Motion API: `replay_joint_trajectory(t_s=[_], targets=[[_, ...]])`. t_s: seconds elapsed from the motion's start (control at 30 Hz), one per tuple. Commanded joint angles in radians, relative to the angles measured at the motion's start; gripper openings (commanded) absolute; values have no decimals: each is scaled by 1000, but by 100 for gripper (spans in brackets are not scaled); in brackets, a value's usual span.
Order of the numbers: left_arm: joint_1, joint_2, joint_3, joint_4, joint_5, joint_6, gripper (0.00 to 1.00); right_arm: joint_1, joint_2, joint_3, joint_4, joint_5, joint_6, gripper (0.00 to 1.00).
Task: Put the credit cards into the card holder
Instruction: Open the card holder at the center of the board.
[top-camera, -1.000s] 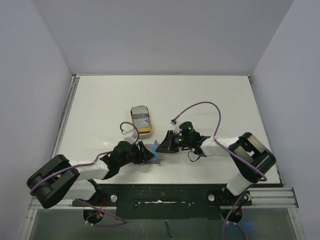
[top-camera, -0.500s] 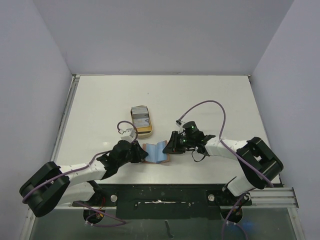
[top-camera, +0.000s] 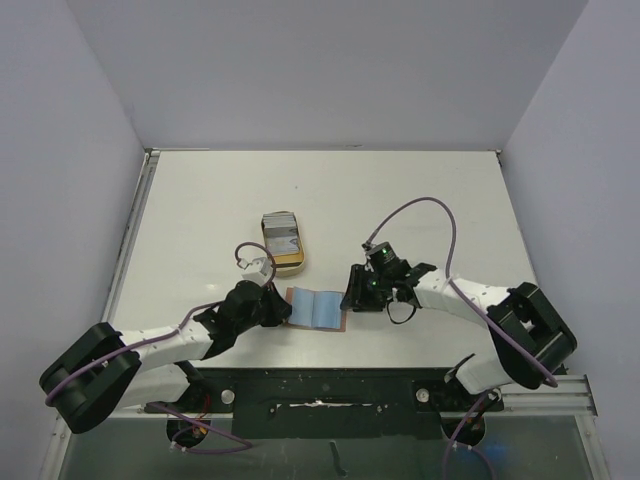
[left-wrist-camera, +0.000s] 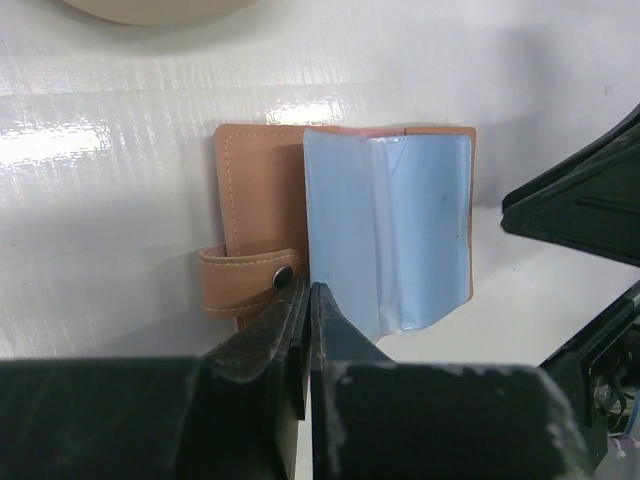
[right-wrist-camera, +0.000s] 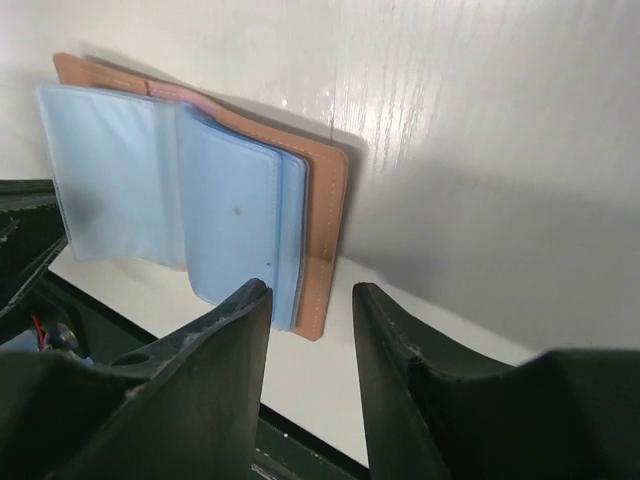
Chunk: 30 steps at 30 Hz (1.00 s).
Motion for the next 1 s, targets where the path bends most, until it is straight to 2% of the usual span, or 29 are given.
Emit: replay_joint_trajectory(t_s=[0.0, 0.2, 0.43, 0.63, 0.67, 0.7, 0.73, 0.77, 0.9, 0.97], targets=[[-4, 2, -6, 74, 24, -27, 0, 15, -86, 125, -153, 156, -27, 40], [-4, 3, -22, 99, -18, -112, 0, 88, -104, 189, -155, 237, 25, 43], [-15, 37, -65, 219, -40, -229, 0, 173, 21, 255, -129, 289, 72, 53], [-40, 34, -46, 183, -88, -258, 0, 228, 140, 324, -136, 326, 86, 60], [-41, 22, -45, 166, -95, -261, 4, 234, 160, 338, -143, 335, 84, 61], [-41, 6, -42, 136, -104, -261, 13, 243, 179, 354, -159, 352, 83, 61], [-42, -16, -37, 99, -120, -260, 26, 256, 200, 373, -185, 371, 79, 61], [-43, -42, -30, 60, -134, -253, 32, 263, 219, 390, -207, 390, 76, 62], [-39, -182, 34, -187, -223, -203, 46, 288, 287, 438, -274, 443, 68, 63], [-34, -258, 76, -311, -283, -156, 50, 302, 311, 455, -301, 481, 62, 64]])
